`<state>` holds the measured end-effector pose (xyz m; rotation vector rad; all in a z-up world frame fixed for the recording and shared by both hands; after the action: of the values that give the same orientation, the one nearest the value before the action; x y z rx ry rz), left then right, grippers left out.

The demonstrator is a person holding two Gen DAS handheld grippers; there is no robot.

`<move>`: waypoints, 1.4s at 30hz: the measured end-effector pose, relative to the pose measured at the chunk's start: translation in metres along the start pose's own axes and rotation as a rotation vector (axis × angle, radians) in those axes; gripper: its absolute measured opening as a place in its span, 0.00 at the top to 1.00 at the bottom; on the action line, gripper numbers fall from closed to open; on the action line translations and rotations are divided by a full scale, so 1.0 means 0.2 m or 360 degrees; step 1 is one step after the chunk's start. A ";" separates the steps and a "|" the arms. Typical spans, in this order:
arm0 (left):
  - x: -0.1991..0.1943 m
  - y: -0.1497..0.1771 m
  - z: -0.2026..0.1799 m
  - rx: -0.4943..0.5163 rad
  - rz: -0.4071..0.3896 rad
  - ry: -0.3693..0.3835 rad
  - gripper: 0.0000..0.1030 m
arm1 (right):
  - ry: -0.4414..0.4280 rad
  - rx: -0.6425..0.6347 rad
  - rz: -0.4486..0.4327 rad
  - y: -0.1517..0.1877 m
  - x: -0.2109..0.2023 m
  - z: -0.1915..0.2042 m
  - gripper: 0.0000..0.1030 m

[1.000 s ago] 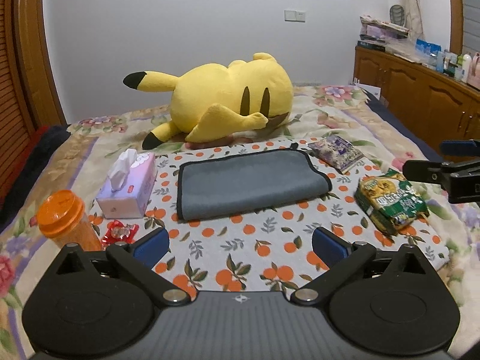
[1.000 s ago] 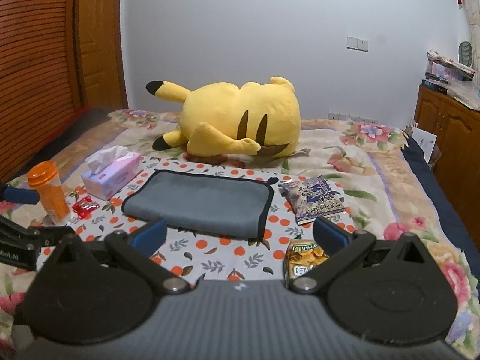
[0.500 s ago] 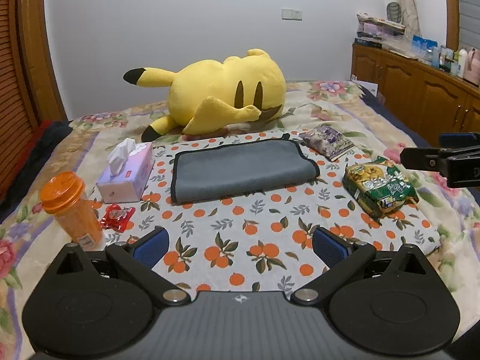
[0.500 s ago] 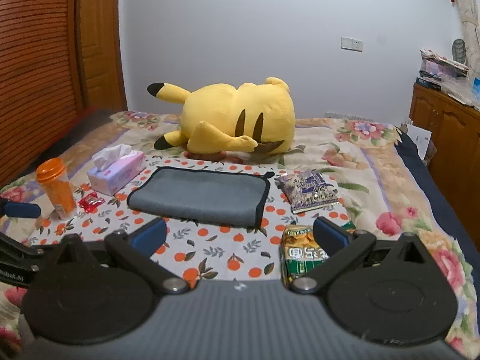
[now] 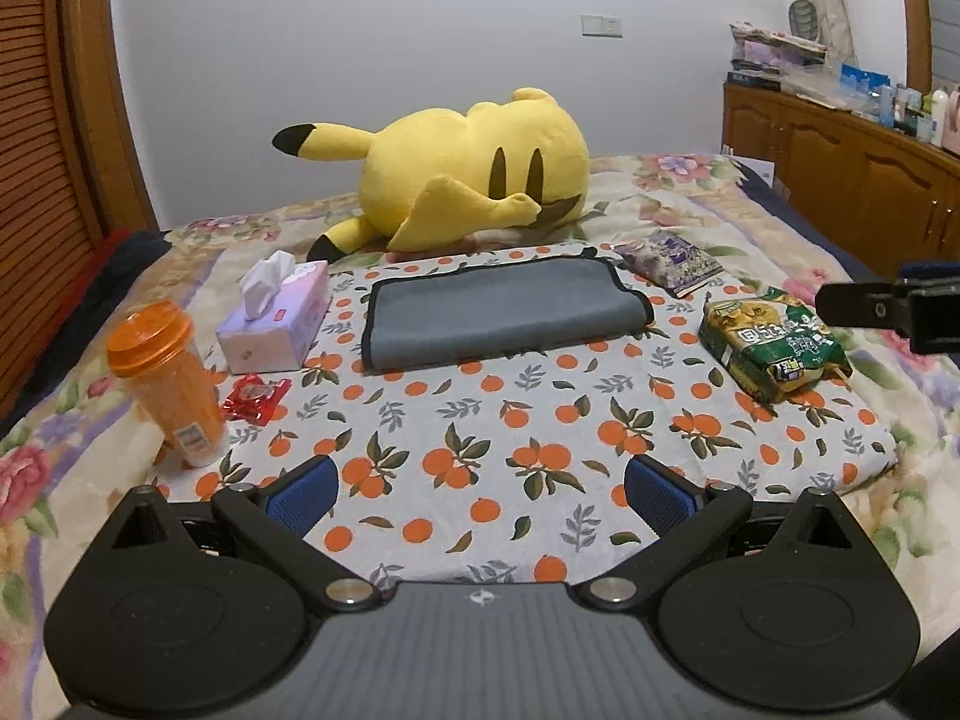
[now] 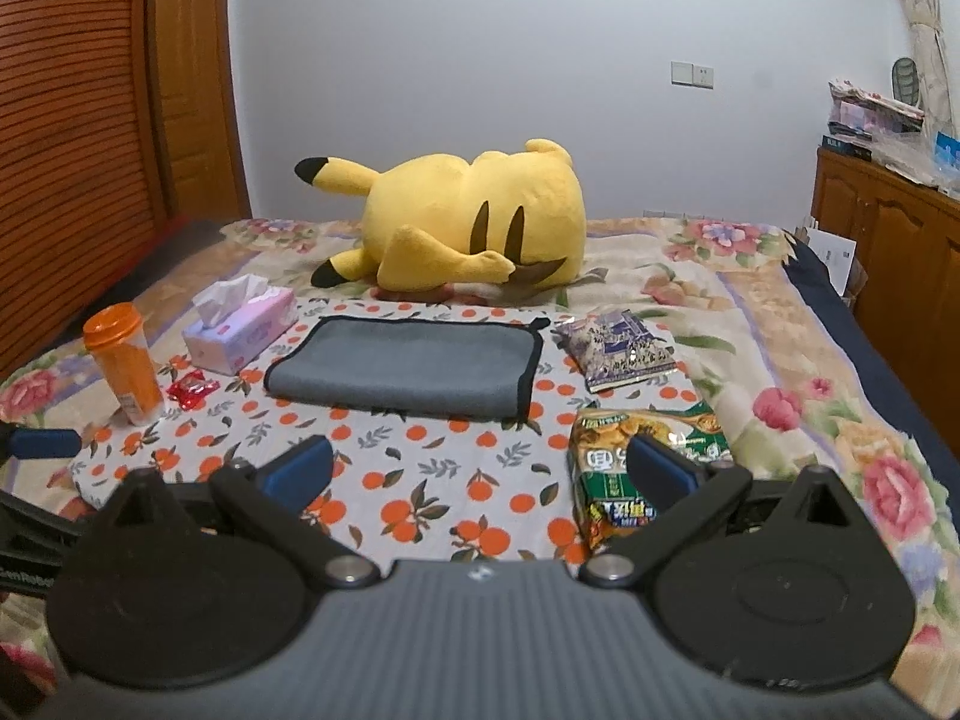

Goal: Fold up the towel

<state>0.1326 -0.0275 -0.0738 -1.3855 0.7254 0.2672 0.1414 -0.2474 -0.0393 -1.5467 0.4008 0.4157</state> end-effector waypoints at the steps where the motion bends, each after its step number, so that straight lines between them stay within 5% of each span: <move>1: -0.01 0.00 0.00 -0.0003 -0.0006 -0.0002 0.00 | -0.0002 0.0004 0.0003 0.01 0.00 0.00 0.00; 42: -0.08 0.20 0.07 -0.0114 -0.0005 -0.0078 0.00 | 0.0016 -0.0073 0.0004 0.25 -0.09 0.09 0.00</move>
<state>0.1020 -0.0027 -0.0963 -1.4432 0.6786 0.3265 0.1006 -0.2311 -0.0735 -1.5934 0.4035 0.4216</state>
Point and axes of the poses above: each gripper's, at about its wrist camera, not at the fingertips, and x roughly the way its jaws point, z to its left, y to its underside, the point moved 10 cm from there along x, roughly the way its jaws point, and after that the axes turned 8 degrees about y, right-handed, at the moved point
